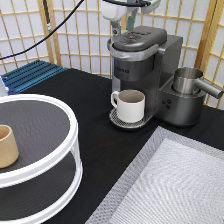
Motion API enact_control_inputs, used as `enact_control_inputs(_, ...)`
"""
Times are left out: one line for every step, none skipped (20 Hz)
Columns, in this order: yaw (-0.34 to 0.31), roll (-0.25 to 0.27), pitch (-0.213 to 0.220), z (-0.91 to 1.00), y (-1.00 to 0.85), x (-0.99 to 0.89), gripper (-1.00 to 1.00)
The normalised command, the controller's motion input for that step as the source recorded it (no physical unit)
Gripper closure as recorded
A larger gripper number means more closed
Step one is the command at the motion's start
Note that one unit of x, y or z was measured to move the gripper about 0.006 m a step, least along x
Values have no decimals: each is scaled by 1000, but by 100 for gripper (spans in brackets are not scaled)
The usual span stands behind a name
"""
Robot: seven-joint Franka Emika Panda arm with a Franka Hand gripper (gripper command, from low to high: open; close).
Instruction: Make coffee
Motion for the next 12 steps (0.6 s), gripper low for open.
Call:
enact_control_inputs(0, 29, 26, 0, -6, 343, -100)
enact_control_inputs(0, 8, 40, 0, 0, 431, -100)
enact_control_inputs(0, 0, 62, 0, 0, 514, -100)
enact_control_inputs(0, 0, 72, 23, 0, 491, -100)
enact_control_inputs(0, 17, 57, 0, 0, 306, -100)
enact_control_inputs(0, 31, 50, 0, 0, 177, -100)
enact_control_inputs(0, 33, 34, -46, -6, 31, -100)
enact_control_inputs(0, 29, 19, -131, -23, 0, -100)
enact_control_inputs(0, 42, 14, -160, -91, 0, -100)
enact_control_inputs(0, 41, 9, -283, -60, 0, -100)
enact_control_inputs(0, 34, 6, -431, -23, 0, -100)
enact_control_inputs(0, 20, 26, -894, -54, 0, -100)
